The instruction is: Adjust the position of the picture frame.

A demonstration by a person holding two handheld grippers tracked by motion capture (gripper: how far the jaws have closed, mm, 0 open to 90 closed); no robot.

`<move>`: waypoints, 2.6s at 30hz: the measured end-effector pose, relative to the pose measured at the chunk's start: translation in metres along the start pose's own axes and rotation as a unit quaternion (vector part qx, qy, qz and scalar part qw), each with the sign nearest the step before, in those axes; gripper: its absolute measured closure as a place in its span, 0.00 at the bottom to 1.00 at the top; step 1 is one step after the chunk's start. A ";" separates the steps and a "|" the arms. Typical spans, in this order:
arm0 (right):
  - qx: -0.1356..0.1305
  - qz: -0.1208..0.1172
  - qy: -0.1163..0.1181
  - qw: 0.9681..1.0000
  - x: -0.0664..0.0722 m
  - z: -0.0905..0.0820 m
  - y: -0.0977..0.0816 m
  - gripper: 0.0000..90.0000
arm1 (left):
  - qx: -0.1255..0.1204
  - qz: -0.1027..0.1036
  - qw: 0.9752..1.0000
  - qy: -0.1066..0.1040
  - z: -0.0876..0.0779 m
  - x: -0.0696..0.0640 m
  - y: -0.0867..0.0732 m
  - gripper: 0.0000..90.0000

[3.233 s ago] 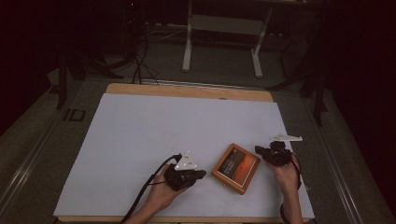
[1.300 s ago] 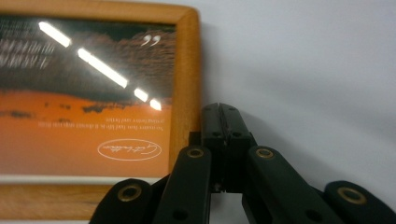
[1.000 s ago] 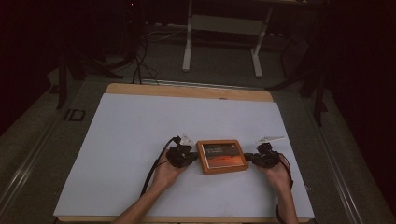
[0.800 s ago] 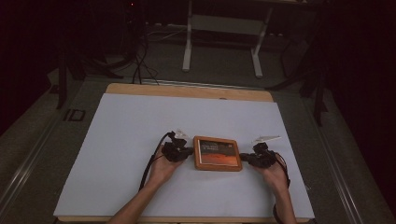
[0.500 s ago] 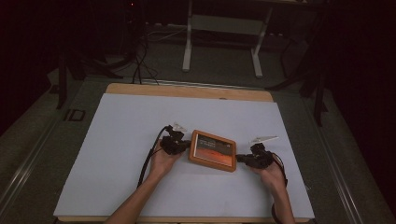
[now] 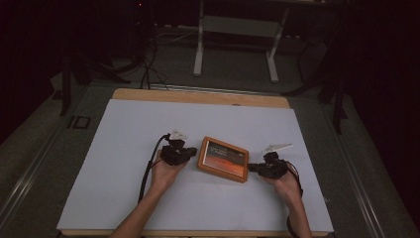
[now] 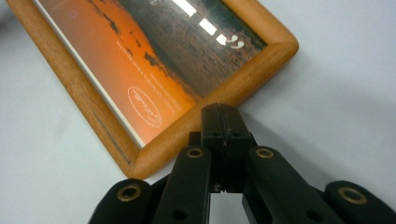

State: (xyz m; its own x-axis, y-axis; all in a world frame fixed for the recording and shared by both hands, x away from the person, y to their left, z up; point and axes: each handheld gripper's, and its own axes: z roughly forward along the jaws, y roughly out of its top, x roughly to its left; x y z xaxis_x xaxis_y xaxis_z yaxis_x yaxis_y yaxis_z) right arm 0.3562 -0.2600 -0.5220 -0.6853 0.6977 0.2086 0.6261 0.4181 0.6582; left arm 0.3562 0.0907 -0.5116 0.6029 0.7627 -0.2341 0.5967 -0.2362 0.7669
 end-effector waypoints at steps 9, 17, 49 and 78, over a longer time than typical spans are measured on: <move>-0.025 -0.020 -0.030 0.999 0.004 0.002 0.012 1.00 | -0.014 0.037 0.999 -0.011 -0.028 -0.023 -0.020 0.97; -0.057 -0.020 -0.070 0.996 -0.004 0.010 0.025 0.98 | 0.005 0.072 0.997 -0.031 -0.028 -0.042 -0.033 1.00; 0.007 -0.048 -0.023 0.999 0.016 0.024 0.021 1.00 | 0.040 0.073 0.996 -0.003 -0.012 -0.023 -0.027 1.00; 0.009 -0.014 0.107 0.994 0.024 0.055 0.050 0.29 | 0.041 -0.051 0.995 -0.081 0.011 -0.029 -0.029 0.31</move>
State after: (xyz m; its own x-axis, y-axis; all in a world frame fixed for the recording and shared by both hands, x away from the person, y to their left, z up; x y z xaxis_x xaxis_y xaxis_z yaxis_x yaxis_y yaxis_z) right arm 0.3919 -0.1902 -0.5240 -0.7648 0.5472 0.3400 0.6107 0.4476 0.6532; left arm 0.3276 0.0688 -0.5340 0.6112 0.6792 -0.4064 0.6956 -0.2160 0.6852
